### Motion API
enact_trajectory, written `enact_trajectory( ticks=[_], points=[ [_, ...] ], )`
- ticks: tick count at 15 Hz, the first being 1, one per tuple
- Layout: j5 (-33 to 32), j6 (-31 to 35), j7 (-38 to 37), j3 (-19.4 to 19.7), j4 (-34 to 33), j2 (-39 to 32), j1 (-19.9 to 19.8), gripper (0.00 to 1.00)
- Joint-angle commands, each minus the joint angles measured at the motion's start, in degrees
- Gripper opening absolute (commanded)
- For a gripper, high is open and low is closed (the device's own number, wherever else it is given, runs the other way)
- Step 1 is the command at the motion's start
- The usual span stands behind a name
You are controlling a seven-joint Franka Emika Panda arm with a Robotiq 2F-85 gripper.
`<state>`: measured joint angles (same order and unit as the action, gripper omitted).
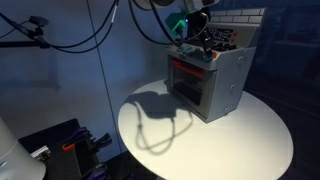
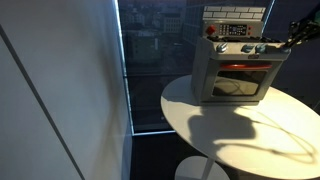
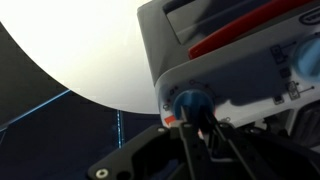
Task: Twist the knob on the stove
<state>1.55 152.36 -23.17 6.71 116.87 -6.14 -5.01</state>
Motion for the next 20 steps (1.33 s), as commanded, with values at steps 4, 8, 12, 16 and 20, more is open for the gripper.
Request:
enact_trajectory(
  ticks=[4, 8, 12, 16, 20],
  points=[
    [-6.7, 1.0, 1.1, 1.5, 0.2, 1.3, -0.1, 0.06],
    [-11.0, 0.6, 1.6, 1.7, 0.2, 1.5, 0.0, 0.06],
    [-14.9, 0.4, 2.0, 1.9, 0.3, 1.7, 0.2, 0.06],
    [-18.4, 0.5, 2.1, 2.0, 0.3, 1.9, 0.3, 0.06],
    [-21.0, 0.5, 2.0, 2.1, 0.4, 2.0, 0.4, 0.06]
  ],
)
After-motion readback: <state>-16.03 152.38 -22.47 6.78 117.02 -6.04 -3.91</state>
